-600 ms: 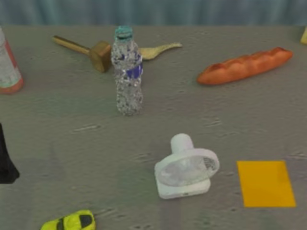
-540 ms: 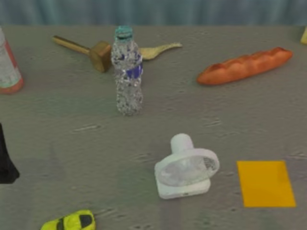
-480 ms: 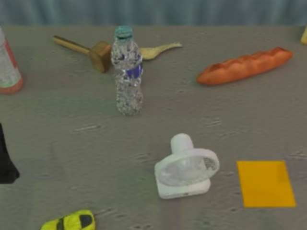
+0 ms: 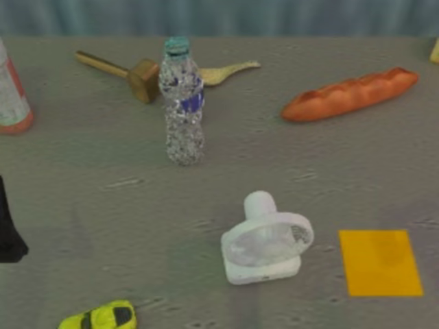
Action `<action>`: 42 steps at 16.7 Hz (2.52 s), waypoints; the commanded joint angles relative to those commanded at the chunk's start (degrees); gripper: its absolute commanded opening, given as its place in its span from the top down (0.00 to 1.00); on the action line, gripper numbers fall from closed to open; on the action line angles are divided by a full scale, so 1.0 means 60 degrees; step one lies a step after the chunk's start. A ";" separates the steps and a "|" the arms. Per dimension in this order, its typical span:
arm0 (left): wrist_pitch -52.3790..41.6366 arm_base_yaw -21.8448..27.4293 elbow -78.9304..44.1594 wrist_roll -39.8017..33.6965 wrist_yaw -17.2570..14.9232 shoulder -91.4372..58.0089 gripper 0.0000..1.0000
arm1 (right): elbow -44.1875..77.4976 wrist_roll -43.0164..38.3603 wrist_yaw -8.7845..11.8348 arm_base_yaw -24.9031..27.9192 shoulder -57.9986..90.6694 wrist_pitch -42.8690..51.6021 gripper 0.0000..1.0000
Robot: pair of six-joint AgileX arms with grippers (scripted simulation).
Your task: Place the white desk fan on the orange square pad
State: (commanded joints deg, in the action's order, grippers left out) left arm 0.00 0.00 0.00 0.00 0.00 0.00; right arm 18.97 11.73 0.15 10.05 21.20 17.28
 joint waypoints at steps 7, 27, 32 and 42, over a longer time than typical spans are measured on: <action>0.0000 0.0000 0.0000 0.0000 0.0000 0.0000 0.00 | 0.5827 0.2966 0.0000 0.2684 0.6409 0.4377 0.00; 0.0000 0.0000 0.0000 0.0000 0.0000 0.0000 0.00 | 1.3391 0.6774 -0.0028 0.6107 1.5127 1.0007 0.00; 0.0000 0.0000 0.0000 0.0000 0.0000 0.0000 0.00 | 1.2047 0.6747 -0.0029 0.6134 1.5224 0.8552 0.00; 0.0000 0.0000 0.0000 0.0000 0.0000 0.0000 0.00 | 1.1850 0.6747 -0.0029 0.6143 1.5254 0.8353 0.38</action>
State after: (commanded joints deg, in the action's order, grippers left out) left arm 0.00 0.00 0.00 0.00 0.00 0.00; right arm 90.07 52.21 -0.02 46.91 112.73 67.40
